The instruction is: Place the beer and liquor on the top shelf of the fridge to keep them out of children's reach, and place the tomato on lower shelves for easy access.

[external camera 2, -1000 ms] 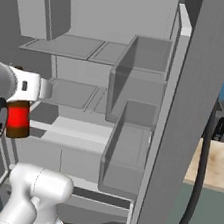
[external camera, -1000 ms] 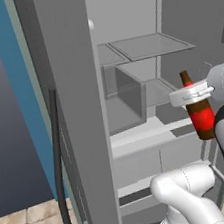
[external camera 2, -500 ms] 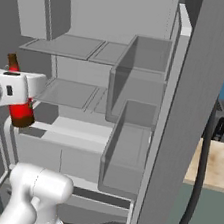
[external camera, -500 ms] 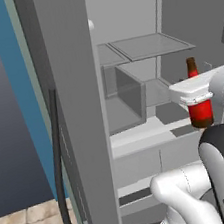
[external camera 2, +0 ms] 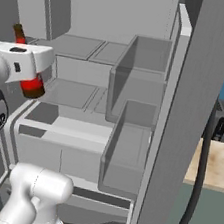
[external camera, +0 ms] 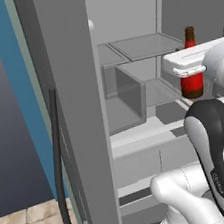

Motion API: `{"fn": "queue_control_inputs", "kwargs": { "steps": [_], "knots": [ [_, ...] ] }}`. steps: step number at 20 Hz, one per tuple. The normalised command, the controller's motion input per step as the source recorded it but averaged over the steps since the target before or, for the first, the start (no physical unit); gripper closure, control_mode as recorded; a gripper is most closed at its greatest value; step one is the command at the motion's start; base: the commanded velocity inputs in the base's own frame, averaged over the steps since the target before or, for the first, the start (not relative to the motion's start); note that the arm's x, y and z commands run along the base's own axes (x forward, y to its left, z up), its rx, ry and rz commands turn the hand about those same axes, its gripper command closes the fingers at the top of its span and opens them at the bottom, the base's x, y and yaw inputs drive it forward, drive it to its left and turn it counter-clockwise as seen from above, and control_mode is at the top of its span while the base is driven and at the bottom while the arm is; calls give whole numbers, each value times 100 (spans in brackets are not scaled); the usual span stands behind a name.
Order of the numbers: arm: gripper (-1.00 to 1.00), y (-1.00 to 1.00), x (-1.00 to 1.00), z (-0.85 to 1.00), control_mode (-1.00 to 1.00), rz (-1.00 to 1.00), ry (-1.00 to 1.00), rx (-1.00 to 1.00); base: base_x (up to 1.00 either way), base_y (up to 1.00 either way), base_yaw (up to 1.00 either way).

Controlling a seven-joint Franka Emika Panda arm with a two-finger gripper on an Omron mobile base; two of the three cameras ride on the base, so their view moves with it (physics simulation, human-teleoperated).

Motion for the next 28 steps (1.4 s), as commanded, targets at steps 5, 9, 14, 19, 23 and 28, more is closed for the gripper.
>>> {"fn": "queue_control_inputs", "kwargs": {
  "steps": [5, 9, 14, 19, 23, 28],
  "knots": [
    [100, -6, 24, 27, -100, 0, -7, 3, 0, 0, 0],
    [100, -2, 29, 9, -100, -2, -6, 4, 0, 0, 0],
    [100, 0, 28, 7, -100, -1, -8, 8, 0, 0, 0],
    [100, 0, 34, 11, -100, 0, -10, 11, 0, 0, 0],
    [100, 0, 49, 10, -100, 0, -3, 8, 0, 0, 0],
    [100, 0, 60, 2, -100, 0, 0, 0, 0, 0, 0]
  ]
}}
